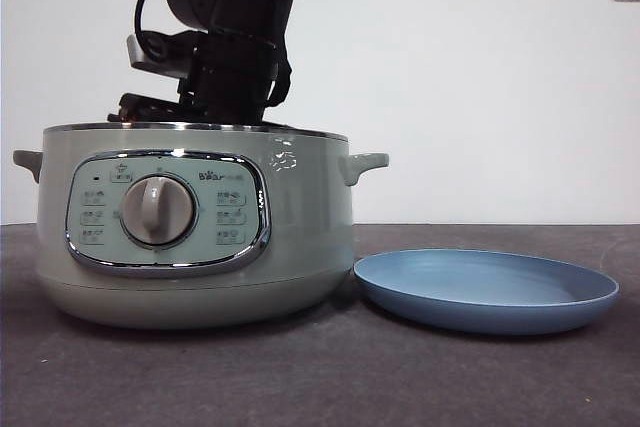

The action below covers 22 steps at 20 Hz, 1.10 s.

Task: Take the pumpkin out from the steamer,put the pumpkin in the blue plate,close the lid

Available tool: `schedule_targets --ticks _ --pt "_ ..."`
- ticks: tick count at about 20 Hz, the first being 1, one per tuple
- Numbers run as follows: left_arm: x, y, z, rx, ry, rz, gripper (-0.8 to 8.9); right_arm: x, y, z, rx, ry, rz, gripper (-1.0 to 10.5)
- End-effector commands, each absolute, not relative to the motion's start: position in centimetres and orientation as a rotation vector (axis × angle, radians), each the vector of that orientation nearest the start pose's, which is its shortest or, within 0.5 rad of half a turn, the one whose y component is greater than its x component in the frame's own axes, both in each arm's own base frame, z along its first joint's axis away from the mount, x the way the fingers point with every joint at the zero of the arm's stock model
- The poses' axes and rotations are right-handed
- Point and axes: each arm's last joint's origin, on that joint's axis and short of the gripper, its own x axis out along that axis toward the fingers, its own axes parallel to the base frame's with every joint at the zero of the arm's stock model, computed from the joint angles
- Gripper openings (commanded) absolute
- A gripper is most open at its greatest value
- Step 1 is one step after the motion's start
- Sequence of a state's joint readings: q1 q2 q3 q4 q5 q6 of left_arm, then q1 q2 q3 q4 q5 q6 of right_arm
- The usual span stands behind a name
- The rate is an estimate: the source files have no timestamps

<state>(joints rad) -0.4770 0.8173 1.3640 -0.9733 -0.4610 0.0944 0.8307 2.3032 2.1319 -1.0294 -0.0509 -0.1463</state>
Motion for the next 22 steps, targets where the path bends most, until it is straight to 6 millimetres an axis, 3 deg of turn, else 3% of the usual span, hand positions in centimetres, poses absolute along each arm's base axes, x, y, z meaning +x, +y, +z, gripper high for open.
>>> schedule_targets --ticks 1,2,5,7,10,14,17,22 --pt "9.3 -3.3 44.4 0.271 0.323 -0.023 -0.09 32.3 36.2 22.4 -0.6 1.081 0.867 1.1" --pt "9.3 -3.3 44.4 0.271 0.323 -0.023 -0.09 32.3 36.2 22.5 -0.602 1.081 0.863 -0.1" --pt "9.3 -3.3 44.4 0.271 0.323 -0.023 -0.09 32.1 36.0 23.2 -0.596 1.078 0.863 -0.1" --pt "9.4 -3.4 44.4 0.272 0.326 -0.025 -0.09 31.4 35.1 25.7 -0.584 1.057 0.863 -0.1" --pt "10.4 -3.9 44.2 0.285 0.352 -0.028 -0.09 30.2 31.7 31.2 -0.556 1.024 0.842 -0.1" --pt "11.8 -4.7 44.0 0.288 0.365 -0.048 -0.09 29.9 24.7 35.9 -0.484 1.115 0.715 -0.1" --pt "12.1 -5.0 44.1 0.273 0.351 -0.088 -0.09 30.8 19.9 37.0 -0.367 1.146 0.579 -0.1" --pt "12.1 -5.0 44.1 0.272 0.35 -0.088 -0.09 29.7 15.6 34.9 -0.323 1.225 0.487 -0.1"
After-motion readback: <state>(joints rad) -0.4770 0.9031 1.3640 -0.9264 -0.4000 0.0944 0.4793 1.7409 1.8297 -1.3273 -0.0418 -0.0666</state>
